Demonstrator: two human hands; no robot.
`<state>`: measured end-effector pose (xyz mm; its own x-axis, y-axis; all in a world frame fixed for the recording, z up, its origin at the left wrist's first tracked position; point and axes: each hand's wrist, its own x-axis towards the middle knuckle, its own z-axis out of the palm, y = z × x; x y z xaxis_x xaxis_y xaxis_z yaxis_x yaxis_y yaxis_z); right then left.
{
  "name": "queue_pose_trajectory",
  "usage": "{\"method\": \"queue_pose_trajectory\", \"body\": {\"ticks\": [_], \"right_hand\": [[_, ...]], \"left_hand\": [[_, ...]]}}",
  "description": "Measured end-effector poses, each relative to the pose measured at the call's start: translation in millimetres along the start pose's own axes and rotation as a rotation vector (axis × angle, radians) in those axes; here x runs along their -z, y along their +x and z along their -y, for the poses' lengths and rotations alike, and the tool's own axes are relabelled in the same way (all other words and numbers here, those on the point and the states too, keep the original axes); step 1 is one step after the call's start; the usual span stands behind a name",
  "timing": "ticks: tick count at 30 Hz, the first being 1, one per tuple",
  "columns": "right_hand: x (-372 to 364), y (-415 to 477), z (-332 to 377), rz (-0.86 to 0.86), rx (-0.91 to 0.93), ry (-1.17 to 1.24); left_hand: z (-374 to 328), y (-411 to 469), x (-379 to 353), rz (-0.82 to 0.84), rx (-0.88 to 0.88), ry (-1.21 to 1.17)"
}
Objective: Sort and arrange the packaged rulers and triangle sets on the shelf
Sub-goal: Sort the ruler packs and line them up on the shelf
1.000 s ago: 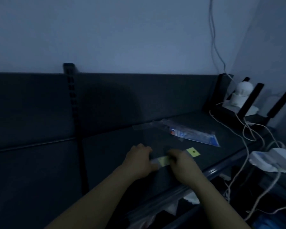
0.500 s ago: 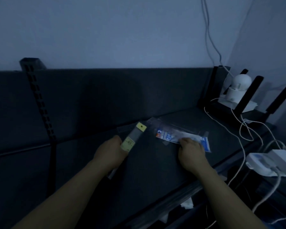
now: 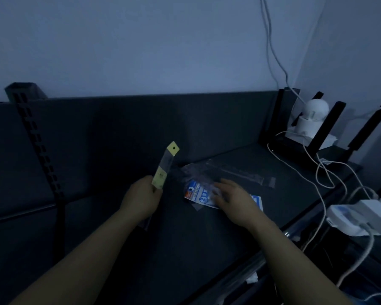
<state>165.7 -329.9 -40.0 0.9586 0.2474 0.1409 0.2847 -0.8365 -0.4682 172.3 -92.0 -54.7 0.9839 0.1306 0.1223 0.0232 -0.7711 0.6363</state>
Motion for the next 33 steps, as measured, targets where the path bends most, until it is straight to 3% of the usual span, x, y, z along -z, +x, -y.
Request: {"method": "queue_pose_trajectory", "body": {"ticks": [6, 11, 20, 22, 27, 33], "right_hand": [[-5, 9, 5, 0.133, 0.106, 0.013], [1, 5, -5, 0.214, 0.114, 0.174], [5, 0, -15, 0.276, 0.014, 0.413], [6, -2, -7, 0.232, -0.013, 0.389], [0, -2, 16, 0.115, -0.03, 0.036], [0, 3, 31, 0.215, -0.056, -0.004]], "left_hand": [[-2, 34, -4, 0.056, -0.1, 0.082], [-7, 44, -13, 0.174, -0.101, 0.098], [2, 9, -2, 0.078, -0.135, 0.128], [2, 0, 4, 0.082, -0.108, 0.124], [1, -16, 14, 0.027, -0.03, 0.098], [-5, -35, 25, -0.052, 0.048, -0.007]]}}
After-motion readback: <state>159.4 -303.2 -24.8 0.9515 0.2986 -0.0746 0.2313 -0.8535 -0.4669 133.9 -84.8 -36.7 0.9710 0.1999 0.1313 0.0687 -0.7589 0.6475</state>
